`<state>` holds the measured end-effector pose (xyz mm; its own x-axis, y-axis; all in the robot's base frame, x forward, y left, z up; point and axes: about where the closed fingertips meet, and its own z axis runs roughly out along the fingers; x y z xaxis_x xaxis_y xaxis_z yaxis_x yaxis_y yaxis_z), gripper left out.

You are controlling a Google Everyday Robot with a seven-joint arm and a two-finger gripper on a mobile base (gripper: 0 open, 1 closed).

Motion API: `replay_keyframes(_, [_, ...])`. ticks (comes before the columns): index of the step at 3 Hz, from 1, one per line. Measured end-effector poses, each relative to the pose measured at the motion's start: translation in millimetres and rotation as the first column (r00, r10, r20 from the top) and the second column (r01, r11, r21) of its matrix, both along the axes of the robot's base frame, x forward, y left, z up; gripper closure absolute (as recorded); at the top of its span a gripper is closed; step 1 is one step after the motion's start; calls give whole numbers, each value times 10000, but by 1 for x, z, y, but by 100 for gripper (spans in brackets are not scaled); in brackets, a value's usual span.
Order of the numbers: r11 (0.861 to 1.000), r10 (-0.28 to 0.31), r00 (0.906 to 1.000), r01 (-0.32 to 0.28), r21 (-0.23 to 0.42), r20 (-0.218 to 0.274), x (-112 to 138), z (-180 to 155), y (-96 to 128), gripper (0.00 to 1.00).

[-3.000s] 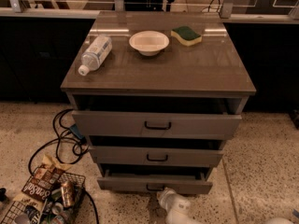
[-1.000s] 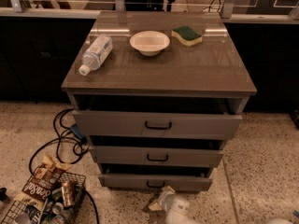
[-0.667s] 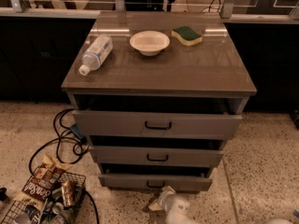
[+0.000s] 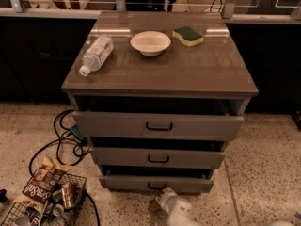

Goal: Close bottom drawer

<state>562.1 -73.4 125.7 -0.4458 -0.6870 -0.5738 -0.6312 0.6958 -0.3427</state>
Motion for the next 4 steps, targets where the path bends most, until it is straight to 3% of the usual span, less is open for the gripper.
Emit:
replay_keyframes(1, [10000,-3,10000,3,8,-13,0,0,0,70])
replay_keyframes(2, [9956,-775,9958,799,-490,488,19,-13,-1,99])
replay_keyframes(4, [9915,-1115,9923,1148,-616,539,23,-23,2,98])
